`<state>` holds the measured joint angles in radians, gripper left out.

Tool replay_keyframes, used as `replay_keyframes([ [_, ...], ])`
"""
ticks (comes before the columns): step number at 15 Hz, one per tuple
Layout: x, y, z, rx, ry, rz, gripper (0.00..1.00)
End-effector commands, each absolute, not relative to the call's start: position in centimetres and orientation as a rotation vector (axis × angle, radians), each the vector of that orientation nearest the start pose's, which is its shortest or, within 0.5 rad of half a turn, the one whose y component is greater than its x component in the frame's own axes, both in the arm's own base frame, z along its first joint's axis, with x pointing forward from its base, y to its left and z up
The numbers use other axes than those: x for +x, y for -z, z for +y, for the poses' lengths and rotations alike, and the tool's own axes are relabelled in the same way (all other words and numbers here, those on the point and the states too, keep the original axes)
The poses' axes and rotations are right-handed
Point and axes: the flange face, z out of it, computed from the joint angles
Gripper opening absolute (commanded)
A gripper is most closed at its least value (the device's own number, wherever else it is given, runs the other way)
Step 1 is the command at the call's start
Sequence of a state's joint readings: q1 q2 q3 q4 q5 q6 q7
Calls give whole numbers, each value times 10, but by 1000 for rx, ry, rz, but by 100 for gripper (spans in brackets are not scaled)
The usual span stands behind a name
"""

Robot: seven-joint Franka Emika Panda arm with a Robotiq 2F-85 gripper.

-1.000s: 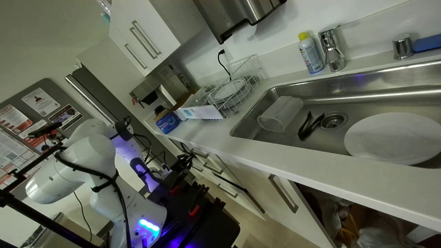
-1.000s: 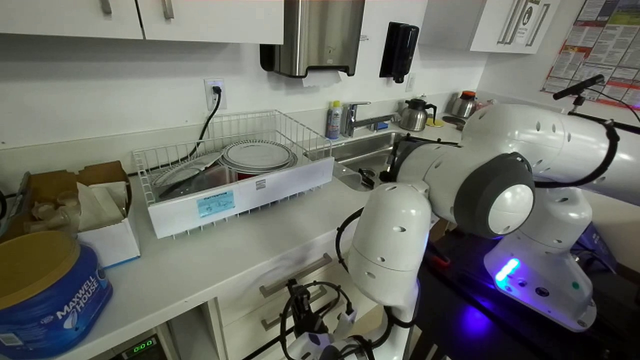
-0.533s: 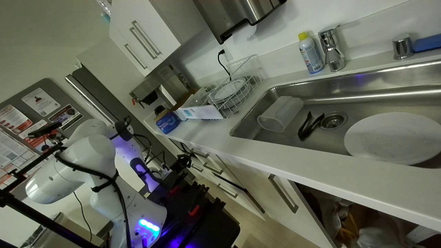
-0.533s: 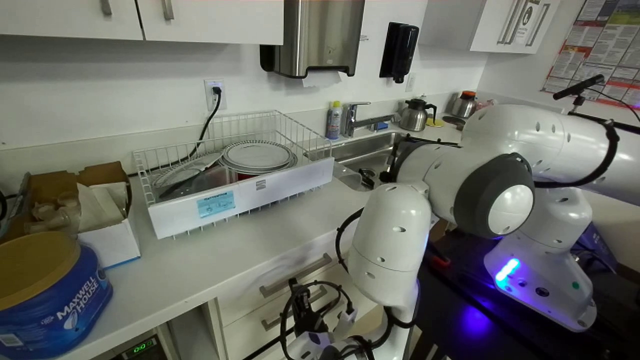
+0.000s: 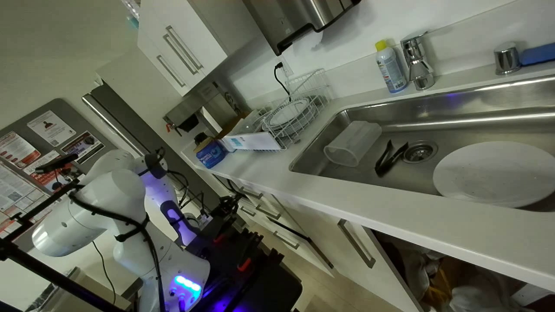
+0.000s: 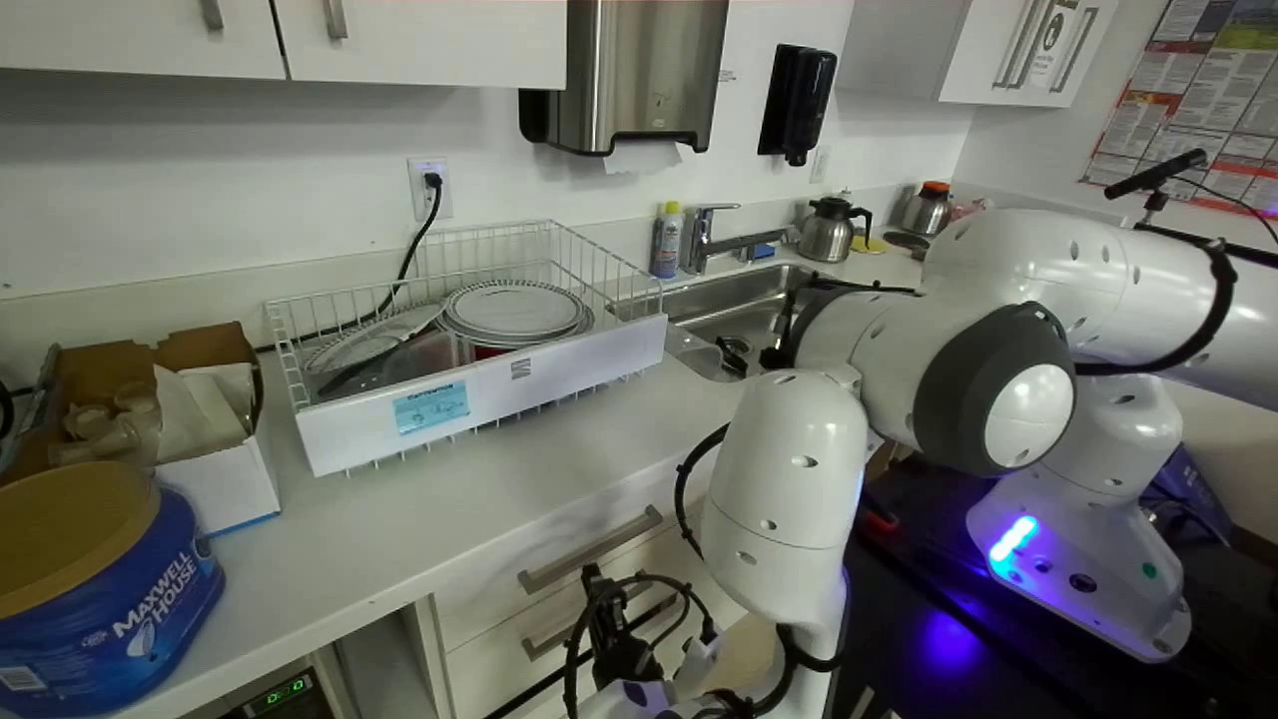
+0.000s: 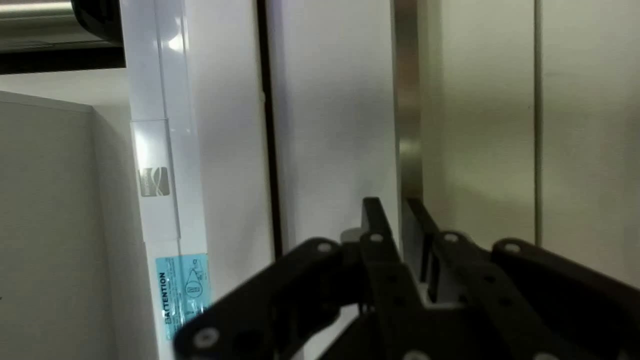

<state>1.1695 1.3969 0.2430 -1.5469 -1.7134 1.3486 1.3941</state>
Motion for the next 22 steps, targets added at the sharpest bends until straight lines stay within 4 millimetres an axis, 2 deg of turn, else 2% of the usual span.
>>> replay_keyframes([
  [1, 179, 120, 483, 1335, -1021, 988, 47],
  [3, 181, 121, 485, 1325, -1013, 1003, 63],
  [8, 210, 124, 482, 1283, -992, 988, 99],
  [14, 239, 129, 478, 1278, -958, 961, 100],
  [20, 251, 134, 485, 1282, -929, 962, 100],
  [21, 252, 134, 487, 1278, -925, 961, 75],
  [22, 253, 135, 488, 1275, -923, 963, 74],
])
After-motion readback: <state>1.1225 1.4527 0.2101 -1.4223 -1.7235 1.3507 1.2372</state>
